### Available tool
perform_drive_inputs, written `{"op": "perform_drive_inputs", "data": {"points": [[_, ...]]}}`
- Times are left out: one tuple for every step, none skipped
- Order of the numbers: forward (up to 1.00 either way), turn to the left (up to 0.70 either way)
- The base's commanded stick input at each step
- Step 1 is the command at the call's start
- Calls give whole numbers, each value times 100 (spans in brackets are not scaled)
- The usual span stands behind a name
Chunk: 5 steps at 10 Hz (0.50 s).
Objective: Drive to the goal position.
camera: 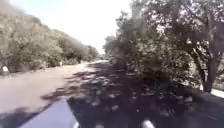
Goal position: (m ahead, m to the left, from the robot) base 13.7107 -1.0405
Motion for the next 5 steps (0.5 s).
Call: {"op": "perform_drive_inputs", "data": {"points": [[50,0],[50,0],[50,0],[50,0],[50,0]]}}
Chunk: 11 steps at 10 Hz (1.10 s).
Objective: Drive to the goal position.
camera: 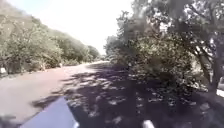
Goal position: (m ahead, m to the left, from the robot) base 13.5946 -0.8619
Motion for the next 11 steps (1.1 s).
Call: {"op": "perform_drive_inputs", "data": {"points": [[50,0],[50,0],[50,0],[50,0],[50,0],[50,0],[50,0],[50,0],[50,0],[50,0],[50,0]]}}
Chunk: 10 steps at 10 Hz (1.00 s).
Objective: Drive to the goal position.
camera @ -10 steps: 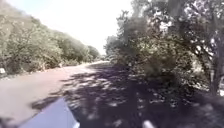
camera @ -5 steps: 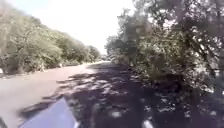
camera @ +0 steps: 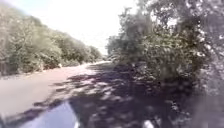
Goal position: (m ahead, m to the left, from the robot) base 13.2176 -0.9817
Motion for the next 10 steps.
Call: {"op": "perform_drive_inputs", "data": {"points": [[50,0],[50,0],[50,0],[50,0],[50,0],[50,-2],[50,-33],[50,-50],[50,-39],[50,-18]]}}
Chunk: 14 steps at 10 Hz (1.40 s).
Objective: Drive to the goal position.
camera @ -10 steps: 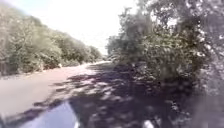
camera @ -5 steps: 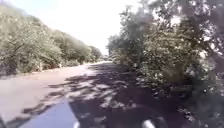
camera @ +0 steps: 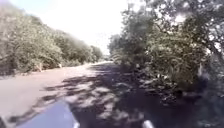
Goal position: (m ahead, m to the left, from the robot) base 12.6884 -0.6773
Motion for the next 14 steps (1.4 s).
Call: {"op": "perform_drive_inputs", "data": {"points": [[50,0],[50,0],[50,0],[50,0],[50,0],[50,0],[50,0],[50,0],[50,0],[50,0],[50,0],[50,0],[50,0],[50,0]]}}
